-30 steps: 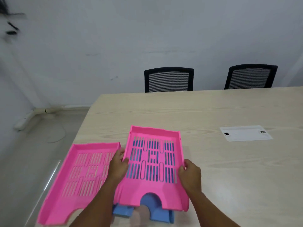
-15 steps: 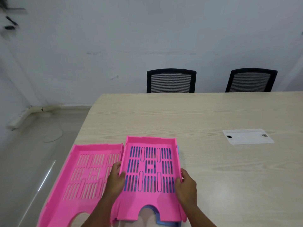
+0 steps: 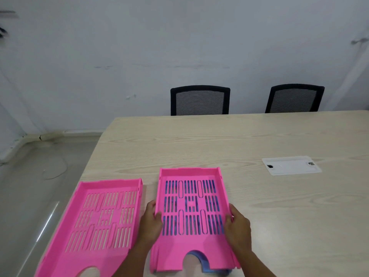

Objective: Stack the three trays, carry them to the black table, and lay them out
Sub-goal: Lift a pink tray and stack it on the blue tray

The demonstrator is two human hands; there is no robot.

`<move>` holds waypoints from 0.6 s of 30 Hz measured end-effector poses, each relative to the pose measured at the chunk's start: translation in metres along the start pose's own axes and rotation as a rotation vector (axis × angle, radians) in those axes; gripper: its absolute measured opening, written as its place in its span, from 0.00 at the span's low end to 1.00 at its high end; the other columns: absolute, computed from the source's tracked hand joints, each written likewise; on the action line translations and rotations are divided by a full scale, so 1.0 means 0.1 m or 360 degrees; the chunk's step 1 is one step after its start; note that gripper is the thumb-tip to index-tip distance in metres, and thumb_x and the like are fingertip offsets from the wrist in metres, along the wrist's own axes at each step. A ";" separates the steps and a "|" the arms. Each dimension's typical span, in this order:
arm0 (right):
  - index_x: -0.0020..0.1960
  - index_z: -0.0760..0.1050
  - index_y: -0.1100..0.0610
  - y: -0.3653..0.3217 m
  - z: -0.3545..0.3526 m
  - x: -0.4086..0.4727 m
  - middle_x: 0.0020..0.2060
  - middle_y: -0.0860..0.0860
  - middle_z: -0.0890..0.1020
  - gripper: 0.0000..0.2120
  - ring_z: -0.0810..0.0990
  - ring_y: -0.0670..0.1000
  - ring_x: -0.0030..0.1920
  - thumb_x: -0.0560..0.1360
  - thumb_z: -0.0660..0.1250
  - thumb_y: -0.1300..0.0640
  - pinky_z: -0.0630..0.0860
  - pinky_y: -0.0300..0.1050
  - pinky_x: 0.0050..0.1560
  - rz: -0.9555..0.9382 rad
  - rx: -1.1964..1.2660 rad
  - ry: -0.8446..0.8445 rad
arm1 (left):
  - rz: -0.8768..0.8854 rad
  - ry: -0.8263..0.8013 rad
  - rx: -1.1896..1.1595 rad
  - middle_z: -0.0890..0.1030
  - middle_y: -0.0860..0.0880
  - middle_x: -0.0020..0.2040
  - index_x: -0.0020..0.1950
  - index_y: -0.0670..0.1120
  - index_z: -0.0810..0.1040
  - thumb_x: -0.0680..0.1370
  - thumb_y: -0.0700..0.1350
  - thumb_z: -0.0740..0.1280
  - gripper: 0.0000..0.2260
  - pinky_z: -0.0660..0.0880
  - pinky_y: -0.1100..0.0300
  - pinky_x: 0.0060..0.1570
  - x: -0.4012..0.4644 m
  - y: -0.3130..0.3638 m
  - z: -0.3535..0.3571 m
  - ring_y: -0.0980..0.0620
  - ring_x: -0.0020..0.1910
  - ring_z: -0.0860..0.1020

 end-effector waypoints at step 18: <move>0.58 0.78 0.54 0.07 -0.05 0.09 0.37 0.50 0.84 0.13 0.84 0.51 0.36 0.80 0.58 0.62 0.85 0.53 0.43 0.0003 -0.0070 -0.0010 | 0.0078 0.0056 0.0229 0.79 0.38 0.66 0.77 0.43 0.63 0.84 0.36 0.56 0.20 0.73 0.62 0.38 0.01 0.08 0.14 0.64 0.35 0.72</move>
Point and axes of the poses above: each hand's wrist, its own x-axis towards the middle knuckle, its own z-axis out of the palm, y = z × x, the point moved 4 cm from there along x, towards the middle knuckle
